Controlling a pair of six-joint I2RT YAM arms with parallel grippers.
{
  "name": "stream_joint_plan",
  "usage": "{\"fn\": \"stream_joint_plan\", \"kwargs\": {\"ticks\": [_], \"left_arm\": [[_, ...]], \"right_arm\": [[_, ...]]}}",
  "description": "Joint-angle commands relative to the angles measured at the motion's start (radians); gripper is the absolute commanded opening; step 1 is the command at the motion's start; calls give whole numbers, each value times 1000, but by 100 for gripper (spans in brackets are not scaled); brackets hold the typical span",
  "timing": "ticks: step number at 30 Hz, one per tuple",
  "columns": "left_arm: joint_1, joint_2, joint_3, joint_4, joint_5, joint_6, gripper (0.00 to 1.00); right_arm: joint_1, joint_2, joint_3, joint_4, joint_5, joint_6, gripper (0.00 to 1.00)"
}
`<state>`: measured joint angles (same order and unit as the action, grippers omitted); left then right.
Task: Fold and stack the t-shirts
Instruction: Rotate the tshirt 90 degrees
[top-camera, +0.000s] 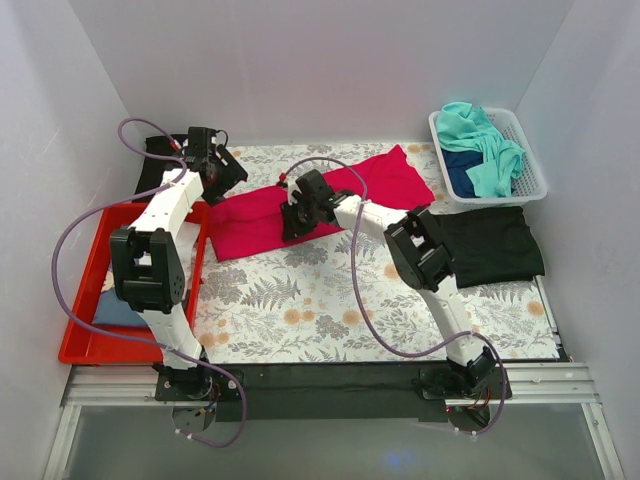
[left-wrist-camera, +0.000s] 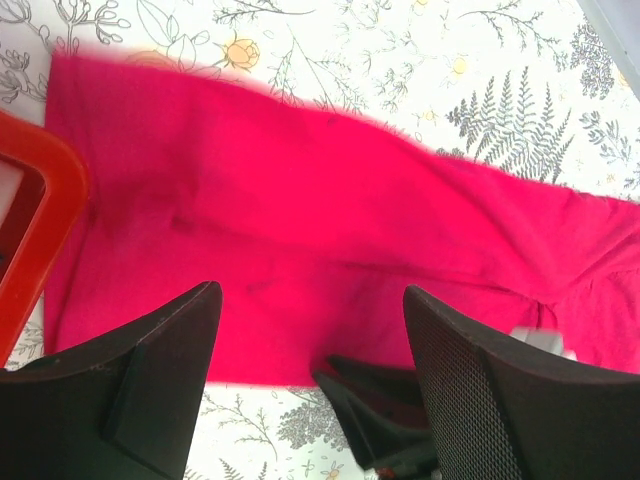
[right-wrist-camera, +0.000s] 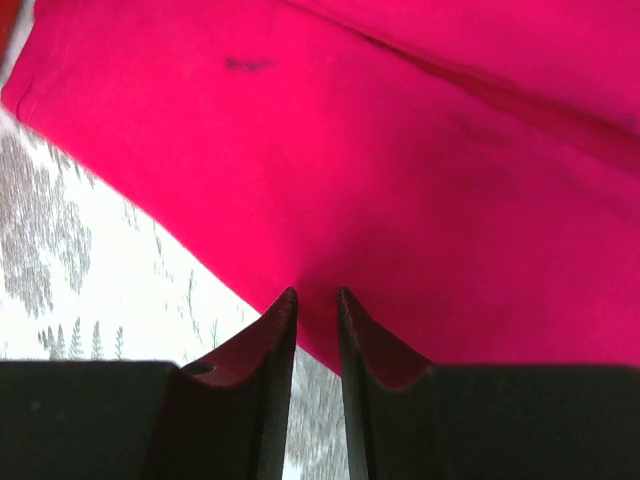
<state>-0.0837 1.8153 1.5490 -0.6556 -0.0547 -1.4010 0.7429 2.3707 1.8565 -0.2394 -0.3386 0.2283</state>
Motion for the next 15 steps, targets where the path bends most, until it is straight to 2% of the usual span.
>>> {"fn": "stream_joint_plan", "kwargs": {"ticks": [1, 5, 8, 15], "left_arm": [[16, 30, 54, -10, 24, 20, 72], [18, 76, 94, 1, 35, 37, 72], [18, 125, 134, 8, 53, 48, 72], [15, 210, 194, 57, 162, 76, 72]], "right_arm": [[7, -101, -170, -64, 29, -26, 29], [7, -240, -447, -106, 53, -47, 29], [7, -343, -577, -176, 113, -70, 29], [-2, -511, -703, -412, 262, -86, 28]]}}
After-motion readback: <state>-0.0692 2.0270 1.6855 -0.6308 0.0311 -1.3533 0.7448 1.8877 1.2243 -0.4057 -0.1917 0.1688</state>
